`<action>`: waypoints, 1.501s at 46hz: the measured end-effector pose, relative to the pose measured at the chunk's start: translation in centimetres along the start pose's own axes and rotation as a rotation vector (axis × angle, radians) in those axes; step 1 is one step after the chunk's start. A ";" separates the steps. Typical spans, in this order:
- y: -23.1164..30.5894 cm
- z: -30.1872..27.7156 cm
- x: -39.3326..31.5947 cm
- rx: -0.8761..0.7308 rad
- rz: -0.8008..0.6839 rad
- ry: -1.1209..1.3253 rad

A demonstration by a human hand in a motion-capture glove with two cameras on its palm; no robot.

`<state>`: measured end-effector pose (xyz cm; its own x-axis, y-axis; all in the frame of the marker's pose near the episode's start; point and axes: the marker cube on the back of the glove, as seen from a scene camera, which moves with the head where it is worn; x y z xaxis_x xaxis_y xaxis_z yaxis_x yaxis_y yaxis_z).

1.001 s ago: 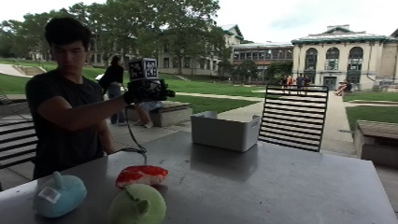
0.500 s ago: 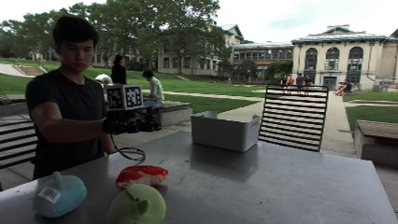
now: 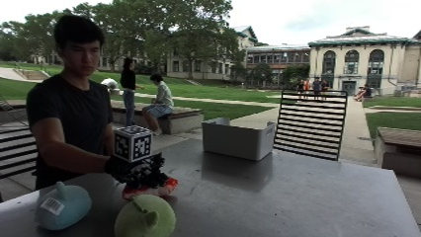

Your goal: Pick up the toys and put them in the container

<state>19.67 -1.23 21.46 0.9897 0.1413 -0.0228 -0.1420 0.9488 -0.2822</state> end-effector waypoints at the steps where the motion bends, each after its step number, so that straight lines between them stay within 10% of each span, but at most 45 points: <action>1: -0.1 0.3 0.2 -0.003 0.005 0.002; 34: -1.8 -0.6 -1.3 0.151 0.001 -0.063; 53: -3.3 -19.8 -11.0 0.233 -0.044 -0.021; 69: -0.5 -29.6 -33.5 0.311 -0.200 -0.055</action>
<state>-12.83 -14.80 -6.05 0.9972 -0.0481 0.0576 0.0465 0.9985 0.0293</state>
